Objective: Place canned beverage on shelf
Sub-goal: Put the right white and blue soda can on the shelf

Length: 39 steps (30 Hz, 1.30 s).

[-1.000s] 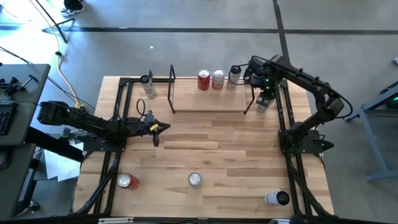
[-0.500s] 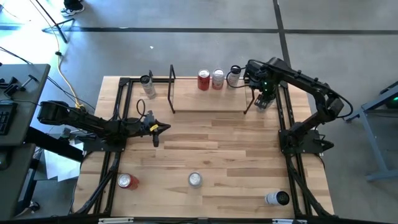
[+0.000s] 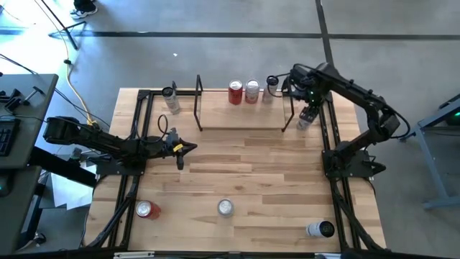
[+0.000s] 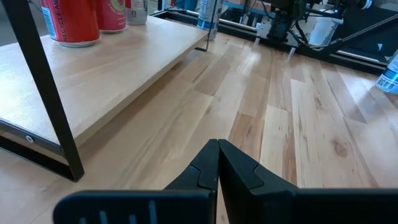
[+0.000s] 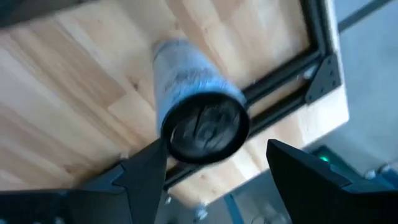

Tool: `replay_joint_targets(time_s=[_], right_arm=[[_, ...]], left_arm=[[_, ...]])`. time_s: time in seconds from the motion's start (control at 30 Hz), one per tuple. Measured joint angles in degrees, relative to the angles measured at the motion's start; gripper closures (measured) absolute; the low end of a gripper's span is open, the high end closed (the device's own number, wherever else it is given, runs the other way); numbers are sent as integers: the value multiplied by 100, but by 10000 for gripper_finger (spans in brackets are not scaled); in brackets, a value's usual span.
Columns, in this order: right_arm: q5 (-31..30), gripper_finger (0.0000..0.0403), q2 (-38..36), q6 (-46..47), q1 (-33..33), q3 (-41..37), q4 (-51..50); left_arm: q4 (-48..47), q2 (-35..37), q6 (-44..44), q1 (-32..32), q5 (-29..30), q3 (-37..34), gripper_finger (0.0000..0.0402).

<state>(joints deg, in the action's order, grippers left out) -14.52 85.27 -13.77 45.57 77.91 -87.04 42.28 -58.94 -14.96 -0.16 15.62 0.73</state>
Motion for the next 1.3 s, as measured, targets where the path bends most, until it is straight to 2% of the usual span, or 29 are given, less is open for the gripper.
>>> replay_joint_targets(time_s=[0.23, 1.3], right_arm=[[512, 141, 0, -179, 213, 0, 299], [727, 141, 2, -1, 395, 0, 304]], left_arm=[[0, 0, 2, 0, 0, 0, 401], [-2, 0, 7, 0, -2, 0, 401]])
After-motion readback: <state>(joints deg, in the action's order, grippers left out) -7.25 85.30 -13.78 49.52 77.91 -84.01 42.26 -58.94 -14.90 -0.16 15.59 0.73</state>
